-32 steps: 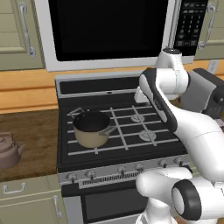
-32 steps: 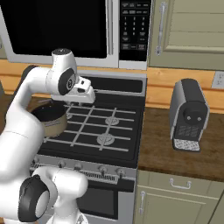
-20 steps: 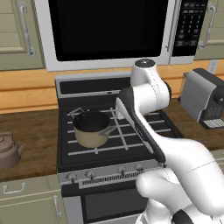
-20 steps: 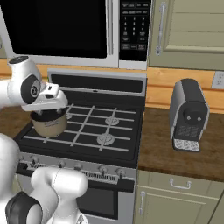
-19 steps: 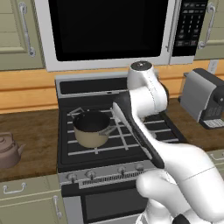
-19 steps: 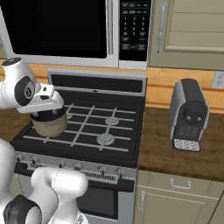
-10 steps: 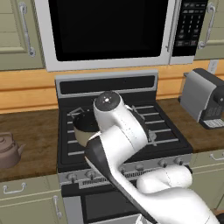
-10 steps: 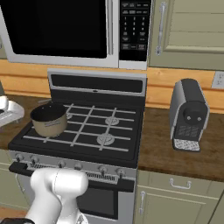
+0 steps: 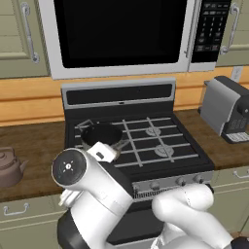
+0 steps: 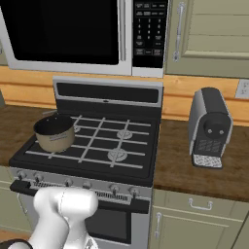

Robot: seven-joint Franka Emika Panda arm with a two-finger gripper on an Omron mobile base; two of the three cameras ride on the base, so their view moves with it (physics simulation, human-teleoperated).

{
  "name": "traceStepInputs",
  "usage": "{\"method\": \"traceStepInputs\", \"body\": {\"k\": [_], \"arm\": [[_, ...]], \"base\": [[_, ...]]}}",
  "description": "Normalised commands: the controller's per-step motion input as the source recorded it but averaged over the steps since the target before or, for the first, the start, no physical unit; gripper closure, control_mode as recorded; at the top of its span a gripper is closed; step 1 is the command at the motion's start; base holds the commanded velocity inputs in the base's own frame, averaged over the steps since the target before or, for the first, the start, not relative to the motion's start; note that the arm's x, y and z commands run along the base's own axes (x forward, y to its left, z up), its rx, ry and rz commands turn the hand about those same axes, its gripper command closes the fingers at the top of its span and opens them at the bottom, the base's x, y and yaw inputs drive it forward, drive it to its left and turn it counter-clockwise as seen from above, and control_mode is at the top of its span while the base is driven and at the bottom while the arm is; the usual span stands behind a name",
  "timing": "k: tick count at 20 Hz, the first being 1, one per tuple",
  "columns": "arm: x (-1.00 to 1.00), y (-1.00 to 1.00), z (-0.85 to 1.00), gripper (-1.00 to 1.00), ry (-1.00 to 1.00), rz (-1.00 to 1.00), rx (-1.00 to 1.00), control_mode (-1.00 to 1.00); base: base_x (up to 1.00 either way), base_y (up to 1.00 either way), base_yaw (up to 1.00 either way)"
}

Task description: Pick the kettle from the counter and place it on a stove burner. Then turn the burner on.

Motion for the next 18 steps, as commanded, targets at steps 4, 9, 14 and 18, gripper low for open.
{"method": "traceStepInputs", "body": {"k": [4, 9, 14, 18], "arm": [[0.07, 1.00, 0.00, -1.00, -0.01, 0.07, -0.07, -1.00], [0.66, 1.00, 0.00, -1.00, 0.00, 0.02, 0.00, -1.00], [0.93, 1.00, 0.00, -1.00, 0.00, 0.00, -0.07, -1.00], [0.86, 1.00, 0.00, -1.00, 0.00, -0.06, -0.18, -1.00]], "base": [[0.00, 0.00, 0.00], [0.00, 0.00, 0.00], [0.00, 0.00, 0.00], [0.00, 0.00, 0.00]]}}
